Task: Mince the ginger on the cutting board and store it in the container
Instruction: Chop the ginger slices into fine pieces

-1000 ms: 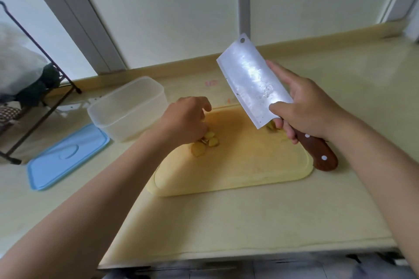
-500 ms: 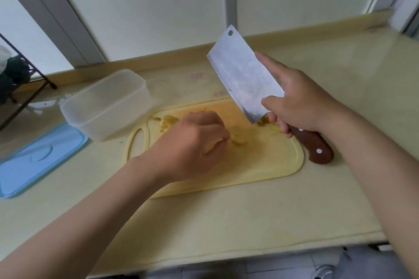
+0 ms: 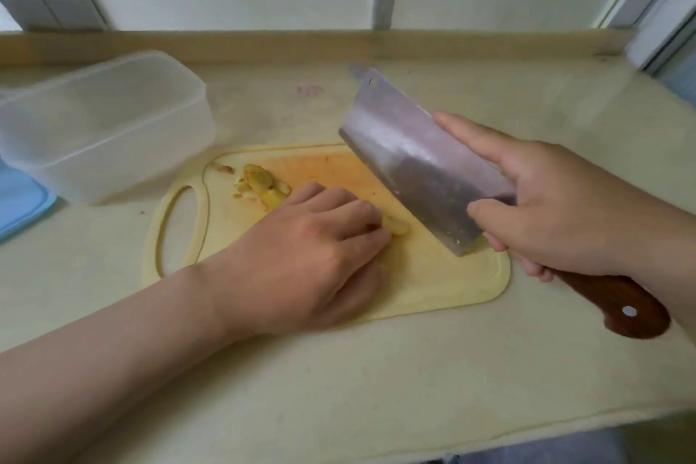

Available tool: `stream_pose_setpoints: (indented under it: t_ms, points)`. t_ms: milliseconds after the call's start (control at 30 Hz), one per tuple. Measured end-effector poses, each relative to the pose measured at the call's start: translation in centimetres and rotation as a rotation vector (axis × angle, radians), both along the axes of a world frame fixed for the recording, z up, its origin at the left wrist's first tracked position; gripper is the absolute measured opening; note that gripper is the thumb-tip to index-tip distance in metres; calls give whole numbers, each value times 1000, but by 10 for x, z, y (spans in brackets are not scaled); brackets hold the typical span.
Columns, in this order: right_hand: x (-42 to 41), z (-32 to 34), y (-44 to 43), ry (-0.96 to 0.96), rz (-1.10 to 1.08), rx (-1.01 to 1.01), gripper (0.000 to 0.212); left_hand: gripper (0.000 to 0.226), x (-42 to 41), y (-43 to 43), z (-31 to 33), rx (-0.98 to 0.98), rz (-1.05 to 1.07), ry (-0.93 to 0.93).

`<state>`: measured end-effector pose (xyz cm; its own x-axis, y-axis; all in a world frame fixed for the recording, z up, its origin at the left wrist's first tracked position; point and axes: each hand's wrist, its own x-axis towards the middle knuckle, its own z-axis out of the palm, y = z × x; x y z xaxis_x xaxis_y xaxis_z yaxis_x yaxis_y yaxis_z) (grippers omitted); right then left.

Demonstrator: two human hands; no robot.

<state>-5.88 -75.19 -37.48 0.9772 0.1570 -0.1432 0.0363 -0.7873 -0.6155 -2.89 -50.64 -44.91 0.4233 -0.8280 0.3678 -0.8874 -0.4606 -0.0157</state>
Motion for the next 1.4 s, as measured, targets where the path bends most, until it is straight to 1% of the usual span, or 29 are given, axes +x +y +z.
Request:
stream_pose_setpoints:
  t_ms: [167,300,400,467,533,633,733,800,867,1033,1100,1167,1333,1400]
  points:
    - [-2,8,12,-24,71,-100,90,42,-2,2,0,18,66,-44]
    - [-6,10,12,-61,130,-159,88,49,-8,3,-3,17,110,-3]
    - [-9,6,6,-164,184,-211,90,54,-9,3,-5,20,123,31]
    - [-10,2,3,-211,234,-248,87,56,-10,3,-6,17,135,48]
    - [-12,-1,2,-241,236,-275,89,55,-11,3,-7,13,138,60]
    - [-13,-2,5,-260,184,-266,90,56,-12,3,-8,6,138,77]
    - [0,1,11,-209,203,-285,83,56,-10,2,-8,-6,135,85]
    - [10,6,15,-99,218,-298,87,55,-10,2,-9,-10,128,90]
    - [15,10,18,-44,220,-303,88,55,-10,3,-9,-16,124,96]
    - [-10,3,13,-200,201,-245,89,56,-10,3,-9,-29,117,96]
    - [-20,0,7,-236,199,-241,88,57,-10,3,-9,-40,122,98]
    - [-22,1,5,-241,200,-250,86,57,-10,3,-9,-49,123,97]
    - [7,6,24,-131,295,-384,87,57,-9,3,-9,-47,114,88]
    - [15,5,34,-160,309,-380,87,58,-9,3,-10,-49,114,85]
